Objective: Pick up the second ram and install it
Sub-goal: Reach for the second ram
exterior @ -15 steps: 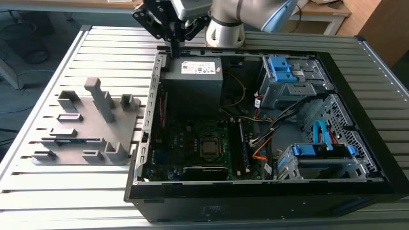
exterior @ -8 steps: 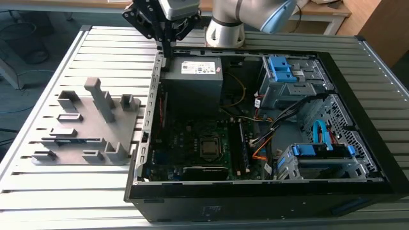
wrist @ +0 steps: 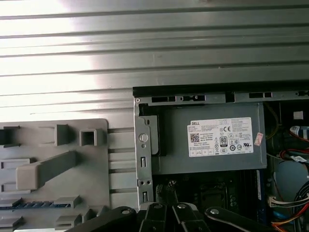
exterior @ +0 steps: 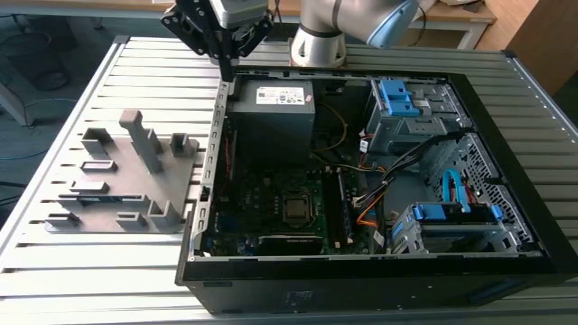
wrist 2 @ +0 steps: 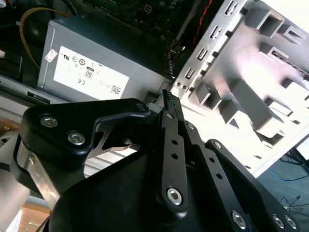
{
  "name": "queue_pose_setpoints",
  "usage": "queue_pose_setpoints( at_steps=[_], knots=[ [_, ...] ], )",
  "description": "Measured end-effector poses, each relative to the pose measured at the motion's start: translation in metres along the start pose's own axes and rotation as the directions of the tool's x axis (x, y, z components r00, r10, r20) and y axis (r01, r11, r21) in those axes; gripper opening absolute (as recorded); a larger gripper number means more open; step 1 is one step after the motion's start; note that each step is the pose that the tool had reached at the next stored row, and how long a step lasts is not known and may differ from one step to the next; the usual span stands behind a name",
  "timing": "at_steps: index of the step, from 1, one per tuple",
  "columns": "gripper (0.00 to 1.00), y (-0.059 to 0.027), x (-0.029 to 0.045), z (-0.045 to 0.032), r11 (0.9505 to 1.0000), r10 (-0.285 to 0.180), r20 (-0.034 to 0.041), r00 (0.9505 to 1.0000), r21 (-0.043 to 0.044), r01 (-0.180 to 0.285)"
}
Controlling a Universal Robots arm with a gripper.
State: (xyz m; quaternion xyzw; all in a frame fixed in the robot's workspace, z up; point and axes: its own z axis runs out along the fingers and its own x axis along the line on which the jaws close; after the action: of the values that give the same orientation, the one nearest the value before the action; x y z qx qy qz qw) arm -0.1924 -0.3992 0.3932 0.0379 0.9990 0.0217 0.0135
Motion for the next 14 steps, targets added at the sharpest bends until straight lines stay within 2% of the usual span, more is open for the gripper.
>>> queue_pose_setpoints(
  at_steps=[9,14],
  knots=[
    [0.10,-0.0012,0.0137,-0.0004,1.0000,0.000,0.0000,1.0000,0.0000,0.000],
    [0.10,-0.0026,0.0282,-0.0006,1.0000,0.000,0.0000,1.0000,-0.0001,0.000]
  ],
)
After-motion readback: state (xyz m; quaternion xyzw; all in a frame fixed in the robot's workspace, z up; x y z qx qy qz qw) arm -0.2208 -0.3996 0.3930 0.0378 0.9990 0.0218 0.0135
